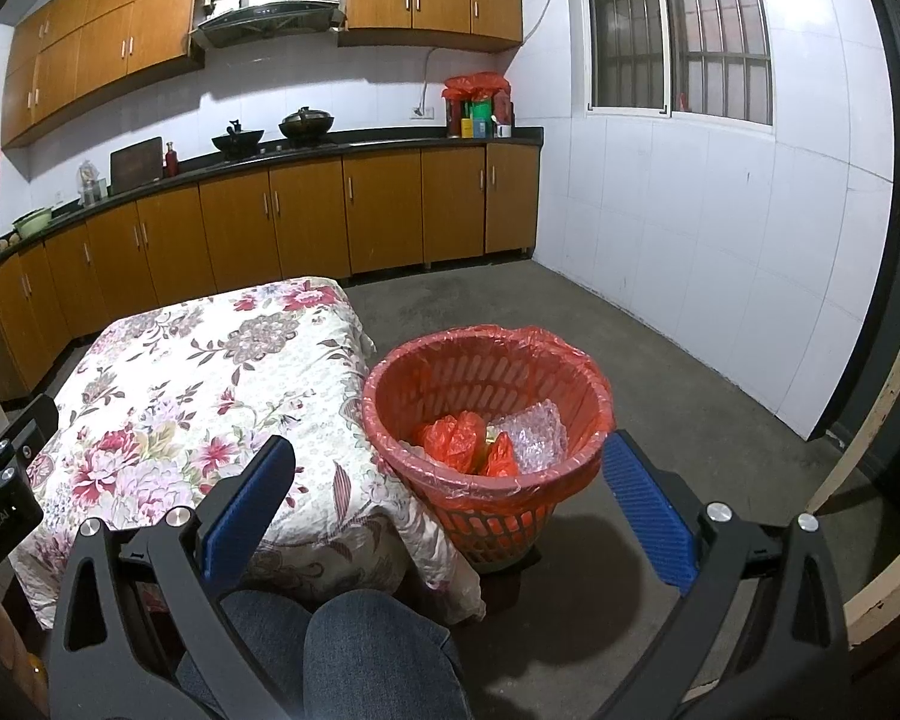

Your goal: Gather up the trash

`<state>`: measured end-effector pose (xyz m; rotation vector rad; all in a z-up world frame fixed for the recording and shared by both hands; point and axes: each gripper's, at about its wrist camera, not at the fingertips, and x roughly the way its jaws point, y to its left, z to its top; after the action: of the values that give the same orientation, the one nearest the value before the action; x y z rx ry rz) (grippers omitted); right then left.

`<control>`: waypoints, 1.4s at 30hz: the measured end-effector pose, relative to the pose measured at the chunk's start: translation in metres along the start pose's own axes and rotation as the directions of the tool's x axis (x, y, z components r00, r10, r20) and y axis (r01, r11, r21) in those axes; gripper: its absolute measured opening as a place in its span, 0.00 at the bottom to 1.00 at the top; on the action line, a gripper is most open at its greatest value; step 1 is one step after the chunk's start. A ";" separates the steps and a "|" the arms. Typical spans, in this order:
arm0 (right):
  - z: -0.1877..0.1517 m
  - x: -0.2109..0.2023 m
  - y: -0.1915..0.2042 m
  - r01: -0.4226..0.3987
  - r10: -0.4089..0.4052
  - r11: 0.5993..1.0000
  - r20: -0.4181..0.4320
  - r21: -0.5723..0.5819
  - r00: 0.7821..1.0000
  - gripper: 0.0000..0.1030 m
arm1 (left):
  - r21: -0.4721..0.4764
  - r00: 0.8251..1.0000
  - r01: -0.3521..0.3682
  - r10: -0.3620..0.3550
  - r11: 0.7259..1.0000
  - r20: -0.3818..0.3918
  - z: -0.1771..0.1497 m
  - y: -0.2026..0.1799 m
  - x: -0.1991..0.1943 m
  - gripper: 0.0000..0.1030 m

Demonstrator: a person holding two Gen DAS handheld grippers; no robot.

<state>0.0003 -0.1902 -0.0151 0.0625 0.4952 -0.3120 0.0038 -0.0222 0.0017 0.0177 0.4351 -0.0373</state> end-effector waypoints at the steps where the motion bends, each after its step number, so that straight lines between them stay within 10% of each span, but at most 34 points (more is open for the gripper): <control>1: -0.001 -0.001 0.000 0.000 0.000 1.000 -0.001 0.000 1.000 0.98 | 0.000 1.000 0.000 0.000 1.000 -0.001 0.000 0.000 0.000 0.96; 42: 0.002 0.000 -0.002 -0.001 0.001 1.000 -0.005 0.001 1.000 0.98 | 0.000 1.000 0.003 -0.003 1.000 -0.018 -0.012 -0.001 0.004 0.96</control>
<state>0.0003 -0.1920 -0.0135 0.0647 0.5000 -0.3110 0.0023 -0.0232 -0.0105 0.0172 0.4531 -0.0401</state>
